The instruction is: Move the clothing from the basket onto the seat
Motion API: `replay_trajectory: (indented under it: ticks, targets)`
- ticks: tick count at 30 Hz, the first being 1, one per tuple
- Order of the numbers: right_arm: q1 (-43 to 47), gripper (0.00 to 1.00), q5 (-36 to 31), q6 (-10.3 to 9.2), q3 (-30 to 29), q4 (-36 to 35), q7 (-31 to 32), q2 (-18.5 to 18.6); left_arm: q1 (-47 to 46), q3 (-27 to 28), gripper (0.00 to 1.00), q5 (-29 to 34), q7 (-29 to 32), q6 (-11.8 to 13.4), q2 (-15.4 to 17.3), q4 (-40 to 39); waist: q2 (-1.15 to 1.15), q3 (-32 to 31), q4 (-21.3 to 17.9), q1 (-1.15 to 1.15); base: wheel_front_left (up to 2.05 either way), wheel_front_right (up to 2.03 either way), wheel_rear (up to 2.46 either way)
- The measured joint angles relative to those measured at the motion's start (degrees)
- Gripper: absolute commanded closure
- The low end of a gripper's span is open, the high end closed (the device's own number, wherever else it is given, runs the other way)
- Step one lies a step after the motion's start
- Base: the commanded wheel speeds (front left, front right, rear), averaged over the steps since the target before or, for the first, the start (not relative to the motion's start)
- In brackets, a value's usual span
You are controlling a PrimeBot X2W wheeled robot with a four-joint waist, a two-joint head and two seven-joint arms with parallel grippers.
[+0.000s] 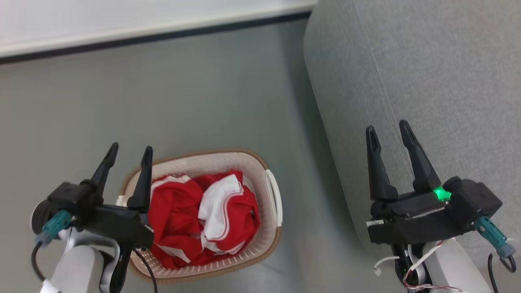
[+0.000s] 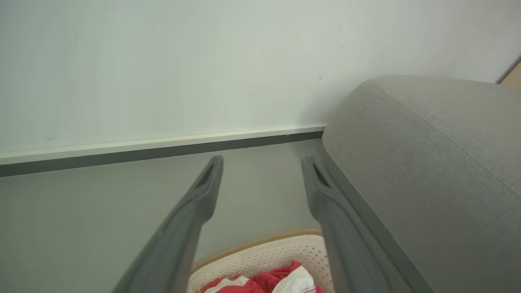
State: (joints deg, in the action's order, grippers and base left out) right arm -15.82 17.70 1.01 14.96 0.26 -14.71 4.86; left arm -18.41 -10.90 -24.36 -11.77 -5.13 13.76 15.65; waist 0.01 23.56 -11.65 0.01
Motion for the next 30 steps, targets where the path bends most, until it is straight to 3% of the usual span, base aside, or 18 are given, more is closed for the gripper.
replay_trajectory:
  ticks: [30]
  targets:
    - [-6.08, 0.0, -0.45, -0.02, 2.65, -7.04, -0.01, -1.76, -13.21, -7.43, 0.0, 0.26, 10.05, -1.94, 2.33, 19.61, 0.0, 21.01, -8.81, -0.01, 0.0, 0.0, 0.0]
